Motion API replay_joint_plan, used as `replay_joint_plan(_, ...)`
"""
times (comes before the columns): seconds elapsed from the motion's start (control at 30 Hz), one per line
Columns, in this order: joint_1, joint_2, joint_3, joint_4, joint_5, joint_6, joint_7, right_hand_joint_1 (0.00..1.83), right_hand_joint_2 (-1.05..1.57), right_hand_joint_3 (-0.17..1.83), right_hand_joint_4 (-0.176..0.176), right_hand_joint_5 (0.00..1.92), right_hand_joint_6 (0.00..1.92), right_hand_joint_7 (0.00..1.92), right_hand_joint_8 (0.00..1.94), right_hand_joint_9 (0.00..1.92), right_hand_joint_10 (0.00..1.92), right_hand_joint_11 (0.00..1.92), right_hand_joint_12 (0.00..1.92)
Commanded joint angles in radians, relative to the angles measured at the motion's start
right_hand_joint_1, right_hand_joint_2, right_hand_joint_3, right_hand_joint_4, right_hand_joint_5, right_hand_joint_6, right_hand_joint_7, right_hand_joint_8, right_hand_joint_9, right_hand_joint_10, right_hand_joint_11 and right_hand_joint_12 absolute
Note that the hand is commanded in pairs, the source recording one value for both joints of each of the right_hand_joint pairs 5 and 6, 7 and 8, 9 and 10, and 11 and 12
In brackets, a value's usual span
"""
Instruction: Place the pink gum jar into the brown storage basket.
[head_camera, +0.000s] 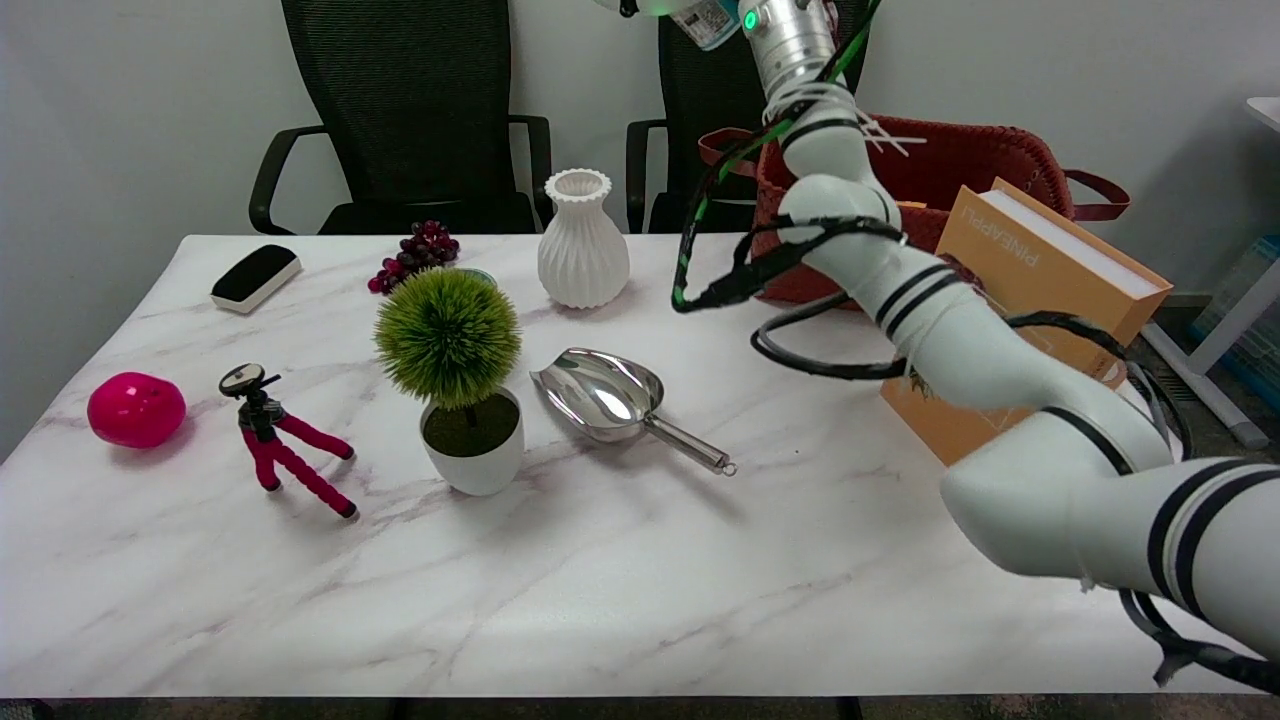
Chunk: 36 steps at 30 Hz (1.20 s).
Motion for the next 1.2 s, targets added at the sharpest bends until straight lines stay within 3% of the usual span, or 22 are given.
replay_joint_plan(0.03,0.281,-0.061,0.009,-0.342,0.008,-0.112,-0.383,0.99,0.75,0.51,0.000,1.15,1.15,1.92,1.92,1.78,1.78,1.92,1.92)
replay_joint_plan(0.23,0.362,-0.083,0.011,-0.482,0.008,-0.164,-0.579,0.99,0.76,0.52,0.000,1.10,1.10,1.92,1.92,1.79,1.79,1.92,1.92)
replay_joint_plan(0.47,0.401,-0.072,0.017,-0.594,0.008,-0.162,-0.629,0.98,0.80,0.51,0.000,1.10,1.10,1.92,1.92,1.80,1.80,1.92,1.92)
replay_joint_plan(1.2,0.390,0.052,0.098,-0.606,0.012,-0.158,-0.672,0.98,0.79,0.49,0.000,1.03,1.03,1.92,1.92,1.84,1.84,1.92,1.92)
